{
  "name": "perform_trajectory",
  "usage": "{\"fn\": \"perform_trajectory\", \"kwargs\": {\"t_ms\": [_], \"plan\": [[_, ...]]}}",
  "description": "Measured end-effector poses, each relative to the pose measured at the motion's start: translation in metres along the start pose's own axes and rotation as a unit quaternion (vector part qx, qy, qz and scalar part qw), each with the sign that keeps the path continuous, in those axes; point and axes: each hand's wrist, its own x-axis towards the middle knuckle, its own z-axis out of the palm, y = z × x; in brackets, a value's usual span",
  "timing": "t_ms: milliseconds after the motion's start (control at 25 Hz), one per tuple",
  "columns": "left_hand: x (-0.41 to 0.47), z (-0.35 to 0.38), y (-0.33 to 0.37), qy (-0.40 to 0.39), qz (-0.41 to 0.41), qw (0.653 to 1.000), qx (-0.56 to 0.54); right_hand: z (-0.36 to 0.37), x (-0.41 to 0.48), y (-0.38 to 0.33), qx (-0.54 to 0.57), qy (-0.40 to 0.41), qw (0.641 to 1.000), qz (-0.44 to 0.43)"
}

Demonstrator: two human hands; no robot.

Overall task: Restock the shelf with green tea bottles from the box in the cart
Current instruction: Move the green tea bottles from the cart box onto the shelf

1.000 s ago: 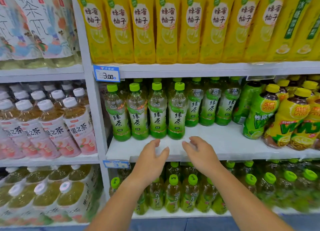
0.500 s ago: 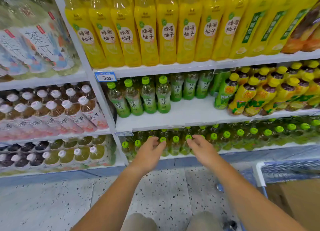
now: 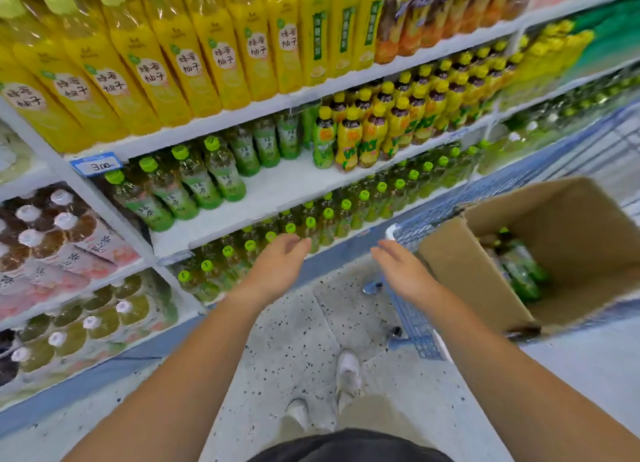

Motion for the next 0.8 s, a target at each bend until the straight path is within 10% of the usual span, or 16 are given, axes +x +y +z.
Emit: {"fn": "perform_trajectory", "kwargs": {"t_ms": [560,800], "plan": [[-0.060,0.181,0.085,-0.216,0.176,0.957,0.082,-0.110,-0.167,0.099,0.105,0.240,0.960,0.098],[-0.075,0.284,0.134,-0.235,0.133,0.962,0.041,-0.211,-0.168,0.165,0.109,0.259,0.955,0.094]]}}
